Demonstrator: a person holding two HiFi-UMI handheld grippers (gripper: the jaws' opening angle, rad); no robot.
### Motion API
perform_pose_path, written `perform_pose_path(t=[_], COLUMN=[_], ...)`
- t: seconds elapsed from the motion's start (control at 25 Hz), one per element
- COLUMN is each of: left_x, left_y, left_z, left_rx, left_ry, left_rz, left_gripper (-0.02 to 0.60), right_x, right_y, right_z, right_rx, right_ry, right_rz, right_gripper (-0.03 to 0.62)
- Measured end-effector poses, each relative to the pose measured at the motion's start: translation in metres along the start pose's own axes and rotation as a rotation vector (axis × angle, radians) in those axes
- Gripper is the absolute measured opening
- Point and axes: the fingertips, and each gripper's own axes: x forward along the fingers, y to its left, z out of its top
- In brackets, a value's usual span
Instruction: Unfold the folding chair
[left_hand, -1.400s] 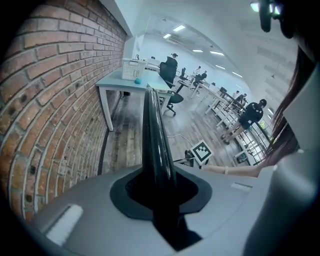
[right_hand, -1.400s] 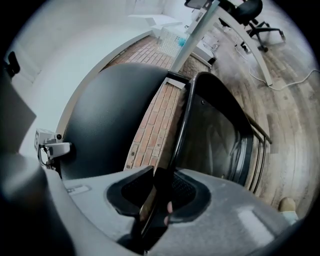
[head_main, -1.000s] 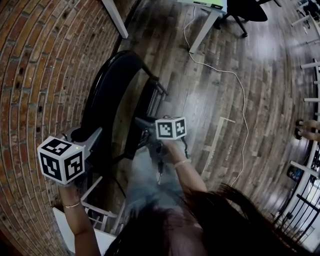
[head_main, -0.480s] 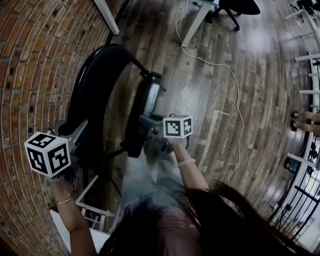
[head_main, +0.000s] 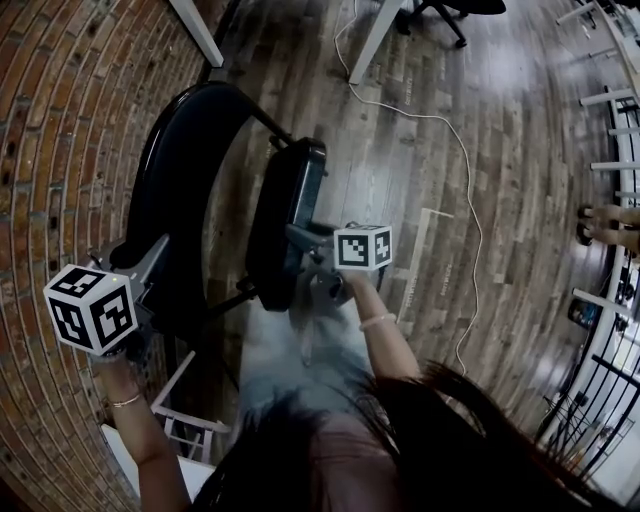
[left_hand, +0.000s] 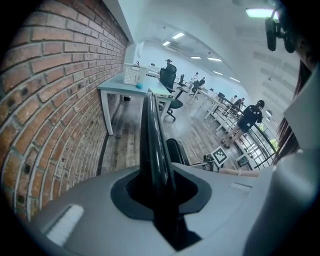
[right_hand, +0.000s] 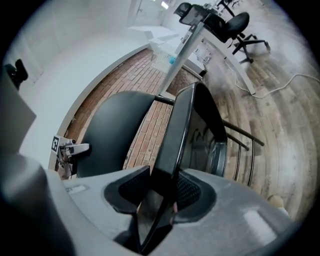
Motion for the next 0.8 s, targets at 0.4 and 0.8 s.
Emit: perform_pose_path(t=[0.4, 0.8], left_x=[0.005, 0.015], left_y=[0.0, 0.008], left_z=[-0.002, -0.009], left_rx=[-0.007, -0.032], left_ry=[-0.004, 0.003], left_rz=[-0.015, -0.023], left_gripper=[0.066, 0.067], right_x=[-0.023, -0.054], right_y=[-0.019, -0.052], right_z=[-0.004, -0.011], right_rx=[0.026, 0.069], right_ry=[-0.002, 0.007], right_rz=[-0.017, -0.041], right_gripper=[0.149, 0.169])
